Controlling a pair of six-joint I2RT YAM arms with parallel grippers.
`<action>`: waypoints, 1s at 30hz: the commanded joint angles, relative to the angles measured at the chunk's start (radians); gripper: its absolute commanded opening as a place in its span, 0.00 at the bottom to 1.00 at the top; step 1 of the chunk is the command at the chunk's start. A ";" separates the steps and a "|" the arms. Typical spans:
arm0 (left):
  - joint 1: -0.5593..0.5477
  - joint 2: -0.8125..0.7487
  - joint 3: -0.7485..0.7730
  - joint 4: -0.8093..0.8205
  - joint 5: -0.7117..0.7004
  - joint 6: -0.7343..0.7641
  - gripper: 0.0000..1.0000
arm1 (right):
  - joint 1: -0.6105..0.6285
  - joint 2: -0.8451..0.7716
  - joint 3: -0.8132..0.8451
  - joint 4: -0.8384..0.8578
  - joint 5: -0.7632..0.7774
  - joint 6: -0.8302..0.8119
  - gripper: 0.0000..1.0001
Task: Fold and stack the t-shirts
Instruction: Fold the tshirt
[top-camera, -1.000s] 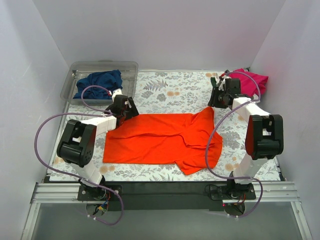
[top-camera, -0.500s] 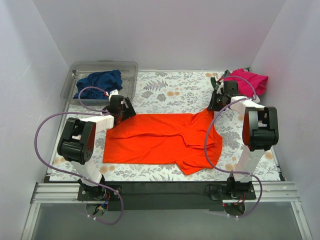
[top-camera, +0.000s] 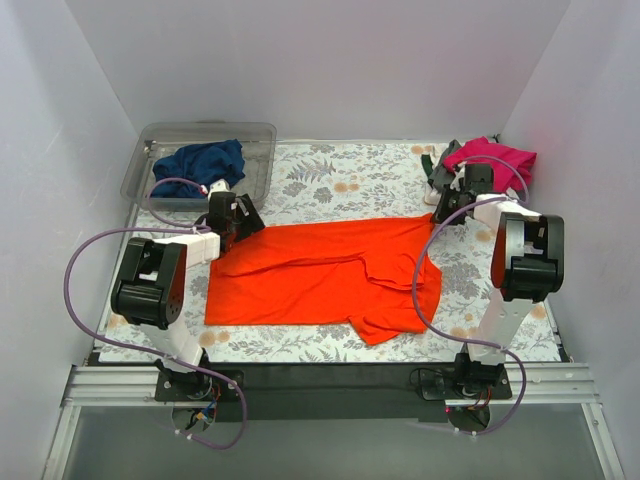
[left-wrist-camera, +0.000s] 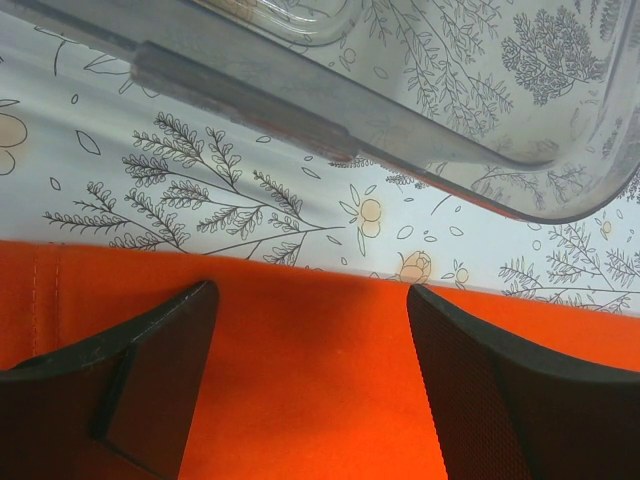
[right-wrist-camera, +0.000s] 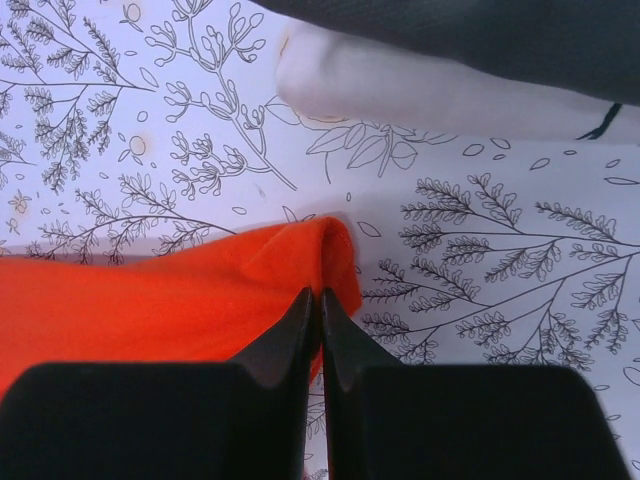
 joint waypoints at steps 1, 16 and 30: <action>0.015 -0.003 -0.029 -0.058 -0.015 0.008 0.71 | -0.014 -0.037 -0.001 0.017 -0.007 0.005 0.01; 0.012 -0.034 0.040 -0.052 0.014 0.037 0.71 | -0.013 -0.186 -0.053 0.060 -0.119 -0.009 0.41; -0.016 -0.248 -0.081 -0.073 0.051 0.006 0.71 | 0.096 -0.361 -0.243 0.084 -0.128 -0.001 0.44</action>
